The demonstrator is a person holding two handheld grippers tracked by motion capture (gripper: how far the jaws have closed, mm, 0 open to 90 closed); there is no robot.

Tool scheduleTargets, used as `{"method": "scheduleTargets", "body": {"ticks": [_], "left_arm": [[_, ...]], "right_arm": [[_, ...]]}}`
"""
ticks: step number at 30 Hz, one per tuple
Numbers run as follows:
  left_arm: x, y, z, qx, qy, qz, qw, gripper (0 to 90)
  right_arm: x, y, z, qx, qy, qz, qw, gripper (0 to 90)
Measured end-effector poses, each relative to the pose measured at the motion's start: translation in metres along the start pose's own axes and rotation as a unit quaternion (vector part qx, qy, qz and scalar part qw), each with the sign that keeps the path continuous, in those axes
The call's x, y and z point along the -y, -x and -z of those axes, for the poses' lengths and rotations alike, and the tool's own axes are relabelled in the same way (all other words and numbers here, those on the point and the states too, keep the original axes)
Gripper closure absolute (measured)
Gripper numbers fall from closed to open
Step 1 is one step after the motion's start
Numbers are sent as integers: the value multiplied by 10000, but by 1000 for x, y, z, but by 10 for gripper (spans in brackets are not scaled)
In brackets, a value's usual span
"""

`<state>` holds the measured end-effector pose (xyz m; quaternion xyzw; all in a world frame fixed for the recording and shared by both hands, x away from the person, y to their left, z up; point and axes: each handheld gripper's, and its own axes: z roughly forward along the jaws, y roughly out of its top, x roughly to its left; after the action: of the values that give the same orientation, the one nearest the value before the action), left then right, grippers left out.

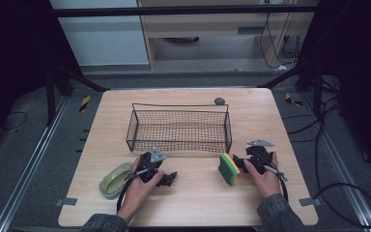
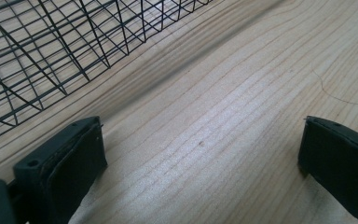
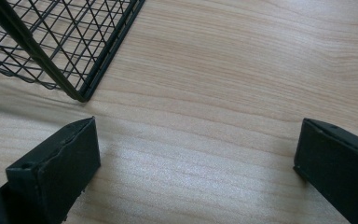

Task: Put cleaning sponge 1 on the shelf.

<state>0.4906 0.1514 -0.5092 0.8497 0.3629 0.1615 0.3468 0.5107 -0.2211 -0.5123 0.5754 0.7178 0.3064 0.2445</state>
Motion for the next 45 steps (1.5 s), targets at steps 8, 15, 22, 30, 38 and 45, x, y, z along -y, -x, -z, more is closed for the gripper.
{"method": "scheduleTargets", "body": {"ticks": [8,15,22,30,38,45], "left_arm": [[0,2,19,88,39,11,10000,34],[3,-5,52,-232,282,-159,9992,36],[-4,-43,85,-404,405,37,9984,56],[-2,-71,118,-669,-139,-4,9977,43],[3,-87,135,-770,-583,-305,9949,40],[3,-93,135,-626,-905,-359,9933,45]], "right_arm": [[-1,6,-2,-240,19,244,9994,4],[-2,10,-2,-323,12,303,9990,4],[2,18,2,-323,23,356,9988,7],[6,19,6,-332,21,308,9990,7],[13,21,13,-350,17,334,9988,8],[14,21,14,-339,26,346,9988,7]]}}
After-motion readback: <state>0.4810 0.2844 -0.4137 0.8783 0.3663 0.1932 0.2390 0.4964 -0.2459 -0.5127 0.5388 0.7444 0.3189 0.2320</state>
